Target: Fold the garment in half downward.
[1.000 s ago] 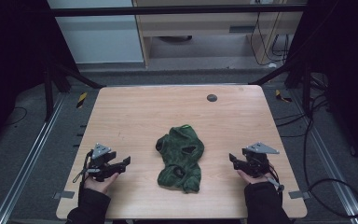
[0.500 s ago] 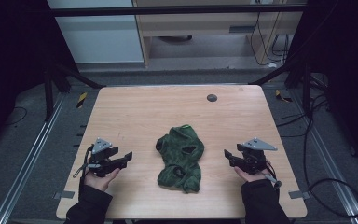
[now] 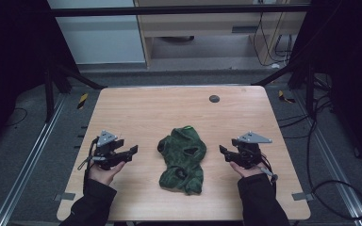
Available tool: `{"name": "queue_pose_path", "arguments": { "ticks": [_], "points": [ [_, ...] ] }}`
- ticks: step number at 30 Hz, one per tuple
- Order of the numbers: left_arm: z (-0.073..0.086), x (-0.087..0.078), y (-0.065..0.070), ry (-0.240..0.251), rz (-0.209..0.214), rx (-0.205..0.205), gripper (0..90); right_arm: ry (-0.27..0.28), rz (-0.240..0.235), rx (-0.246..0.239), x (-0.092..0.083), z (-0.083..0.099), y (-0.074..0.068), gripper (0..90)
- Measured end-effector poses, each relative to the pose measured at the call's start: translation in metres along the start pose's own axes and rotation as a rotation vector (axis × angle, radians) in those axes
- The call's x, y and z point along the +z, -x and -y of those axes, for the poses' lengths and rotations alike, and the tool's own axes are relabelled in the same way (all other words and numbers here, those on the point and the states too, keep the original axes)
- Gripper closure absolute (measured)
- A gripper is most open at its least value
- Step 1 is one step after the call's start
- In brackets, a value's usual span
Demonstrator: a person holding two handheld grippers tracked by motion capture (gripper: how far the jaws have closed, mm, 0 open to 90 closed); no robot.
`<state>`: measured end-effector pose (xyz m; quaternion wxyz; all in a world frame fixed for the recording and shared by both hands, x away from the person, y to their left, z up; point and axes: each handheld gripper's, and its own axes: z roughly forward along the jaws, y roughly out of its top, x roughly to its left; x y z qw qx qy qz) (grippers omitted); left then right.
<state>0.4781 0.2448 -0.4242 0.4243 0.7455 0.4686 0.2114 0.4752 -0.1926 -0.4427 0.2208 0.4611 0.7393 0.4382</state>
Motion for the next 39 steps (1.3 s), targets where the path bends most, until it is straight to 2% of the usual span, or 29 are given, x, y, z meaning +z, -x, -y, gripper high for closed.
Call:
{"name": "queue_pose_path", "arguments": {
  "ticks": [10, 21, 32, 39],
  "points": [
    [-0.016, 0.013, 0.007, 0.004, 0.020, 0.021, 34.7, -0.011, -0.027, -0.008, 0.014, -0.017, -0.010, 44.0],
    [-0.031, 0.032, 0.014, 0.002, 0.022, 0.030, 35.5, -0.015, -0.031, -0.013, 0.026, -0.035, -0.013, 45.8],
    [-0.040, 0.051, 0.018, 0.009, 0.038, 0.015, 36.2, -0.033, -0.031, -0.010, 0.042, -0.040, -0.012, 46.2],
    [-0.043, 0.072, 0.026, -0.018, 0.051, 0.019, 37.2, -0.050, -0.031, -0.001, 0.055, -0.037, -0.013, 46.5]
  ]
}}
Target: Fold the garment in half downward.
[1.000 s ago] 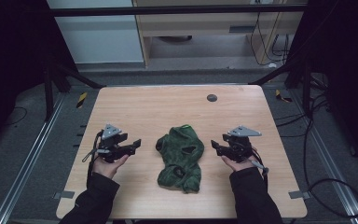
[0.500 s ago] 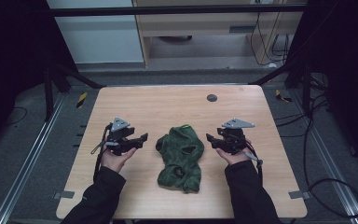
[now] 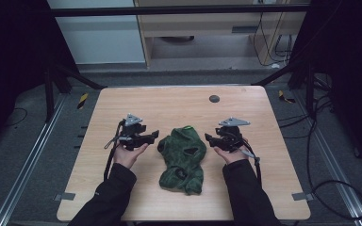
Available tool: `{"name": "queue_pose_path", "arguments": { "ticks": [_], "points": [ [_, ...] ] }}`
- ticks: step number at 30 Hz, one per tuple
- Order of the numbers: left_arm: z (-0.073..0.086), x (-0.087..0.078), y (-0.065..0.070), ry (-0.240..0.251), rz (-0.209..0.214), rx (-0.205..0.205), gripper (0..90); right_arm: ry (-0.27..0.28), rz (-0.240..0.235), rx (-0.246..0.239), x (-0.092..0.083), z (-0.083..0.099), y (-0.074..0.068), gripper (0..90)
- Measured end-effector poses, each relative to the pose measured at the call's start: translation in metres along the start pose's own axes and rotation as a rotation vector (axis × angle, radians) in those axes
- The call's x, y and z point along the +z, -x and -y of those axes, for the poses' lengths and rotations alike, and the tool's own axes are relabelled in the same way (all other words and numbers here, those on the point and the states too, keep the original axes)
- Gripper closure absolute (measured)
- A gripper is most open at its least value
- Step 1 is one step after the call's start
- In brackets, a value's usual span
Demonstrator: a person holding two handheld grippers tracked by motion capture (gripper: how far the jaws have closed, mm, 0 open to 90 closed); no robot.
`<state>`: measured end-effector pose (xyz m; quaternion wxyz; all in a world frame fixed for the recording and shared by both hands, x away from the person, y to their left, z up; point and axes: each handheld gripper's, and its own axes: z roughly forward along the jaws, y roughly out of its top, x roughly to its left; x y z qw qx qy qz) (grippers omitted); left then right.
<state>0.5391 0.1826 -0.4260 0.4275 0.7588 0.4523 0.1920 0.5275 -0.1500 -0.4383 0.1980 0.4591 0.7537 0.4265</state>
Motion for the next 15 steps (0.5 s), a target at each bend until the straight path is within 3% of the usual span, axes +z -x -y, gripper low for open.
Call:
{"name": "queue_pose_path", "arguments": {
  "ticks": [6, 15],
  "points": [
    [-0.003, 0.010, 0.004, -0.005, 0.016, -0.002, 37.2, -0.008, -0.008, 0.011, 0.009, 0.000, 0.002, 47.4],
    [0.001, 0.032, 0.007, -0.046, 0.001, 0.021, 40.4, -0.027, -0.013, 0.009, 0.020, -0.003, 0.001, 48.5]
  ]
}}
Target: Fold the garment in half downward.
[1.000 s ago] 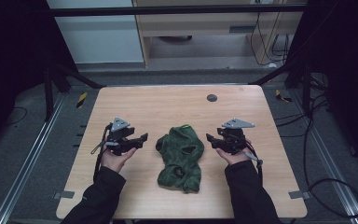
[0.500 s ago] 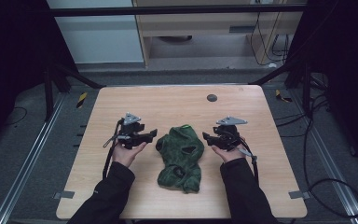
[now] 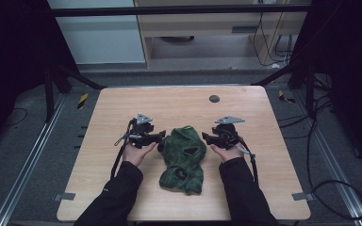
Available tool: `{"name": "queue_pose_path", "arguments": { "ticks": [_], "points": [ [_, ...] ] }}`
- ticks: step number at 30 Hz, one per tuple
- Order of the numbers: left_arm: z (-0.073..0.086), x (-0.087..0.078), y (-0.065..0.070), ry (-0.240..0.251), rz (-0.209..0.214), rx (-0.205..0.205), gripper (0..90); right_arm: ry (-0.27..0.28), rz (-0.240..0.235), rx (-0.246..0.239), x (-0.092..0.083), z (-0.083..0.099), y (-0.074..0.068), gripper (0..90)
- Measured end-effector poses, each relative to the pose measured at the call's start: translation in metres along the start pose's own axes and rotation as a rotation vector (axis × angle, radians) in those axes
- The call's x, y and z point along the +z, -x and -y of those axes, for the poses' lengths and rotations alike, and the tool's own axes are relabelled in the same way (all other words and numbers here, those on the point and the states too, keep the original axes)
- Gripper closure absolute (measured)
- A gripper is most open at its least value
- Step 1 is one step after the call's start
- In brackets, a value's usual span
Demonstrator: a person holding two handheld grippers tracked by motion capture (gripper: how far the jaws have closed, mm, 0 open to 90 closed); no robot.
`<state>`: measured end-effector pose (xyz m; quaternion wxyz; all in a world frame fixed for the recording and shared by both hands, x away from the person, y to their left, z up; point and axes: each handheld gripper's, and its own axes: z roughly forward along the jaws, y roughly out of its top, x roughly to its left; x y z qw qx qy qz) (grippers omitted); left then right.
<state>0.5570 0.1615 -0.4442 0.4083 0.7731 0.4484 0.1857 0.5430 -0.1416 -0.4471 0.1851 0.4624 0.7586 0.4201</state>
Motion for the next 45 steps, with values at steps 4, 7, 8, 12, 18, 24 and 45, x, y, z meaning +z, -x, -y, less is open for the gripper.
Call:
{"name": "queue_pose_path", "arguments": {
  "ticks": [4, 7, 8, 12, 18, 24, 45],
  "points": [
    [0.002, 0.007, -0.001, -0.018, 0.001, 0.000, 42.1, -0.013, -0.009, 0.005, 0.006, 0.000, -0.002, 48.9],
    [0.003, 0.014, -0.002, -0.035, 0.002, -0.004, 43.7, -0.026, -0.015, 0.004, 0.011, 0.001, -0.003, 49.4],
    [0.003, 0.014, -0.002, -0.035, 0.002, -0.004, 44.2, -0.026, -0.015, 0.004, 0.011, 0.001, -0.003, 49.4],
    [0.007, 0.025, -0.002, -0.067, 0.010, -0.014, 46.7, -0.051, -0.020, -0.003, 0.019, 0.003, -0.006, 50.2],
    [0.011, 0.033, -0.002, -0.102, 0.016, 0.001, 51.6, -0.076, -0.033, -0.002, 0.026, 0.006, -0.006, 51.5],
    [0.014, 0.041, -0.002, -0.135, 0.036, -0.003, 57.2, -0.109, -0.042, -0.006, 0.032, 0.010, -0.006, 52.8],
    [0.021, 0.050, 0.003, -0.181, 0.053, 0.019, 73.3, -0.196, -0.065, -0.029, 0.047, 0.021, -0.009, 69.4]
  ]
}}
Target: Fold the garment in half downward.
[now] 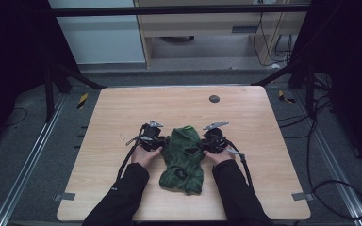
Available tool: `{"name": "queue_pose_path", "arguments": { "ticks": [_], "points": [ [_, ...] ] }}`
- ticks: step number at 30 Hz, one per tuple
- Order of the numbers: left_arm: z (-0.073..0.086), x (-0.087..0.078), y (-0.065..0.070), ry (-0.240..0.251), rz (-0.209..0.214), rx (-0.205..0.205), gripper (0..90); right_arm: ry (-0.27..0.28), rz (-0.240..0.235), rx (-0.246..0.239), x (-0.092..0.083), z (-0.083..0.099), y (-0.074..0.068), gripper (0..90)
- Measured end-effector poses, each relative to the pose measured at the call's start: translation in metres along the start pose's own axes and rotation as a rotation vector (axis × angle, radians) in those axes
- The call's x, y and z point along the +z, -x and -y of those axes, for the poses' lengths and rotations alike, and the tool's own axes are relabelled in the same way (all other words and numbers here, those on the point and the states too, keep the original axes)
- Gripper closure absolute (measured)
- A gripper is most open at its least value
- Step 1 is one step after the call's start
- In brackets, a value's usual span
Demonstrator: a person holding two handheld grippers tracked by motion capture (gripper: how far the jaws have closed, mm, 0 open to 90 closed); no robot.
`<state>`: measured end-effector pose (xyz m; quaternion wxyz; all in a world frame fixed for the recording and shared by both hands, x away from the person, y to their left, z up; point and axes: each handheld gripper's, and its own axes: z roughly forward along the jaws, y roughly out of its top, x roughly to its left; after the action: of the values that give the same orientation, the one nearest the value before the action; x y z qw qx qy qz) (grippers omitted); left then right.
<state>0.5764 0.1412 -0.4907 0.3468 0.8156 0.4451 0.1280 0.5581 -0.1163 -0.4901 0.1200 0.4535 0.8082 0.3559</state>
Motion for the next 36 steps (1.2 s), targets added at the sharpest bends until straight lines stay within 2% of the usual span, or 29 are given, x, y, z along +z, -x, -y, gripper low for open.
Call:
{"name": "queue_pose_path", "arguments": {
  "ticks": [5, 14, 23, 33, 36],
  "points": [
    [0.002, 0.001, 0.001, 0.000, 0.007, -0.006, 77.6, -0.003, -0.002, 0.007, 0.001, 0.000, -0.001, 73.5],
    [0.002, 0.000, 0.005, -0.008, -0.006, 0.010, 86.8, -0.003, -0.003, 0.010, 0.002, 0.000, 0.000, 83.8],
    [0.001, -0.003, 0.005, -0.007, 0.001, 0.006, 88.5, 0.001, 0.005, -0.001, 0.002, -0.003, 0.000, 85.7],
    [-0.003, -0.021, 0.005, 0.025, 0.012, 0.014, 88.8, 0.036, -0.009, -0.004, -0.006, -0.010, -0.001, 85.8],
    [-0.005, -0.032, 0.005, 0.043, 0.016, 0.018, 88.8, 0.061, -0.024, -0.017, -0.012, -0.014, -0.003, 85.9]
  ]
}}
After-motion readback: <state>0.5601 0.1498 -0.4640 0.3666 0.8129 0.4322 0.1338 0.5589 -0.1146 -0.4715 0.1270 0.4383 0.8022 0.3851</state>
